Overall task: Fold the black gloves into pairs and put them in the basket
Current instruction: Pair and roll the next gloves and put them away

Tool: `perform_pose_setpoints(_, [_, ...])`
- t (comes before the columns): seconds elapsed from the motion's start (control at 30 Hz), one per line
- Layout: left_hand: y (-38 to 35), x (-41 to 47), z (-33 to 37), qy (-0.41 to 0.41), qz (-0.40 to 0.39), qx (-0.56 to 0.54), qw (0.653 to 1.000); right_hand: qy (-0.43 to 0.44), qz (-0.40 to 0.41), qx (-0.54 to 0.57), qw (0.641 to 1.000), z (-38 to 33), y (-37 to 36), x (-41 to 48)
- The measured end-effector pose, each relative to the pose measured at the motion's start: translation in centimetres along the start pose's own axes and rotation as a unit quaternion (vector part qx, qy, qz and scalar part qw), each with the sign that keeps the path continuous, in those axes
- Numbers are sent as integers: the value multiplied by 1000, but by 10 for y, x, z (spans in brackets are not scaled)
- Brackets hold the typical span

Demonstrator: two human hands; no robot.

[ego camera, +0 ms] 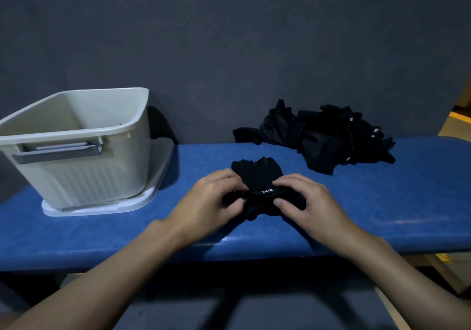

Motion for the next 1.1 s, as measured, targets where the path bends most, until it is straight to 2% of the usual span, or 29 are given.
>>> perform_pose_setpoints(0.2, [-3, -4, -2, 34, -28, -7, 999, 3, -31, -14, 999, 6, -6, 0])
perform_pose_setpoints(0.37, [-3, 0, -9, 66, 3, 8, 998, 5, -62, -45, 997, 8, -12, 0])
perform_pose_setpoints(0.43, [-9, 1, -16, 97, -26, 36, 994, 7, -74, -54, 996, 7, -13, -1])
perform_pose_setpoints(0.53, [-23, -3, -27, 144, -111, 59, 982, 11, -69, -58, 996, 8, -13, -1])
perform_pose_setpoints(0.7, [-37, -11, -30, 159, -194, 78, 965, 29, -58, -74, 995, 8, -12, 0])
perform_pose_setpoints(1.1, [-41, -13, -36, 166, -232, 111, 952, 51, -72, -109, 990, 7, -12, 3])
Point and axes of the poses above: each hand's wrist, its own x-axis towards the middle knuckle, its own y-axis out of the back of the hand, z = x × y, the point moved 9 cm from there along x, towards the middle knuckle, and after that the axes turned 5 degrees about -y, right-handed, at the moved point
